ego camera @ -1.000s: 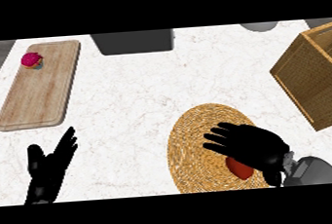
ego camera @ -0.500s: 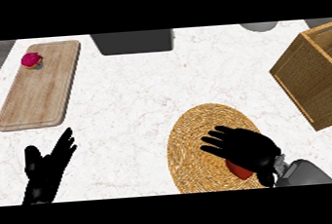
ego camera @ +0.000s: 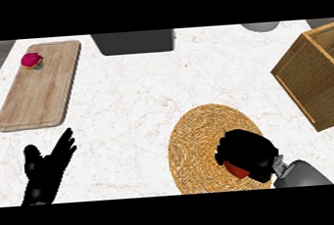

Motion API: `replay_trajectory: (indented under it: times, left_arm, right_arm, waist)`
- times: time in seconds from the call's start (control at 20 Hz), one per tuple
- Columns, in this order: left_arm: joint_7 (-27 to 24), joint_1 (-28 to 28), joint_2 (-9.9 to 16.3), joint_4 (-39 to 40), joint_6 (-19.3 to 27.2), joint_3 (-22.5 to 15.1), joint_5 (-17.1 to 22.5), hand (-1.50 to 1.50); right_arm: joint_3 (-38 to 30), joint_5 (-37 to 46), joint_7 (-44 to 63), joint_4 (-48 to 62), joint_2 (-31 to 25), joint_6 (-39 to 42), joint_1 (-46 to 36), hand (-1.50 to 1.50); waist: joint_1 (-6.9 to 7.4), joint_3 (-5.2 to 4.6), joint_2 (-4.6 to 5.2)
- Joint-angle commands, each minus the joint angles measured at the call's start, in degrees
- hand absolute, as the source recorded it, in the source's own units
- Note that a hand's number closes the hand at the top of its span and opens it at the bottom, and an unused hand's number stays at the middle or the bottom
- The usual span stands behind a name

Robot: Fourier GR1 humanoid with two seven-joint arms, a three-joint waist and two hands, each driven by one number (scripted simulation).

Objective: Pick the bell pepper from the placemat and place it in the basket

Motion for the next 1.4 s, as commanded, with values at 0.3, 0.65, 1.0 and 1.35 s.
replay_trajectory:
  times: [0.3, 0.65, 1.0, 1.35]
  left_arm:
    - [-1.5, 2.6, 0.4, 4.4, -1.7, 1.9, -0.1, 0.0]
    - [1.6, 3.2, -1.0, 1.8, 0.3, 1.5, 0.0, 0.0]
    - [0.1, 2.8, -0.4, 3.1, -1.1, 2.2, 0.0, 0.0]
    - [0.4, 5.1, -1.2, 0.3, -0.5, 1.4, -0.3, 0.0]
  right_arm:
    - [-2.5, 3.6, 3.1, -4.1, -1.6, -7.2, 9.9, 1.5]
    - [-10.4, 0.8, 15.2, -16.7, -3.4, -11.3, 29.8, 1.5]
    - [-15.2, -9.7, 14.8, -29.4, 0.7, -18.4, 40.7, 1.5]
    - [-21.9, -37.1, 13.0, -47.3, 9.5, -15.8, 44.8, 1.5]
  waist:
    - [-1.5, -0.46, 0.11]
    - [-3.68, -0.5, -0.15]
    - [-2.49, -0.47, 0.2]
    - [-2.94, -0.41, 0.06]
